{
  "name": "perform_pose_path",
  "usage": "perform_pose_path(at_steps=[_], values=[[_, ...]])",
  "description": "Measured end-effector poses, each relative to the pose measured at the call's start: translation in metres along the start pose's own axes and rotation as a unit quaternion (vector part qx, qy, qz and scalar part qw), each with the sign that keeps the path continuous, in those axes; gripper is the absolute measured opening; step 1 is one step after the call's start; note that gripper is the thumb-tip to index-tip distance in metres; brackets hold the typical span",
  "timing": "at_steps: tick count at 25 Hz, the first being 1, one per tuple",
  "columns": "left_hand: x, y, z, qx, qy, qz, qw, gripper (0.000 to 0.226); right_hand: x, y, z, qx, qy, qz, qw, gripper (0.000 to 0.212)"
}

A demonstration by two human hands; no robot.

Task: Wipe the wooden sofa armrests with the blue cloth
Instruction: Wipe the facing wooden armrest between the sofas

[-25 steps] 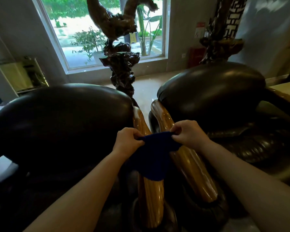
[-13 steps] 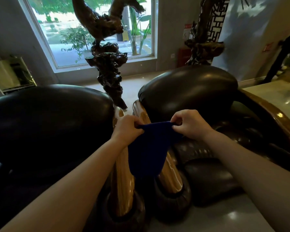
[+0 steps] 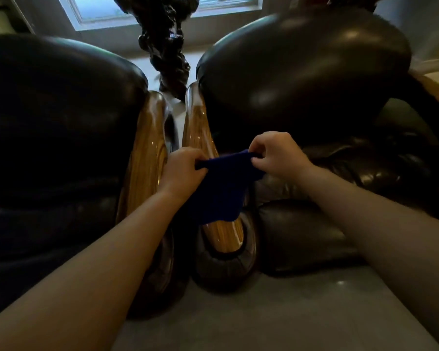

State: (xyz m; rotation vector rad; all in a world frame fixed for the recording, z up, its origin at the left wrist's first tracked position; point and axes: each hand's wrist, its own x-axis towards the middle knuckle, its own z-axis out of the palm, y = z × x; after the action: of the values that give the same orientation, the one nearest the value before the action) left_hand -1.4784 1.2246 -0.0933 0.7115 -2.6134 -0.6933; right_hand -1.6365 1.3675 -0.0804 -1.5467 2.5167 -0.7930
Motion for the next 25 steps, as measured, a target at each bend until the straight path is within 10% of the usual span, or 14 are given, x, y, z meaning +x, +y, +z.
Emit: perform_pose_path(at_steps=[14,25], values=[[-0.088,-0.103,0.191,-0.019,-0.100,-0.038,0.994,0.028,-0.079,0.109,0.192,0.084,-0.122,0.051,0.988,0.016],[-0.095,-0.112,0.273,-0.039,0.043,-0.129,0.990,0.050,-0.091,0.110,0.291,0.055,0.036,0.134,0.989,0.054]])
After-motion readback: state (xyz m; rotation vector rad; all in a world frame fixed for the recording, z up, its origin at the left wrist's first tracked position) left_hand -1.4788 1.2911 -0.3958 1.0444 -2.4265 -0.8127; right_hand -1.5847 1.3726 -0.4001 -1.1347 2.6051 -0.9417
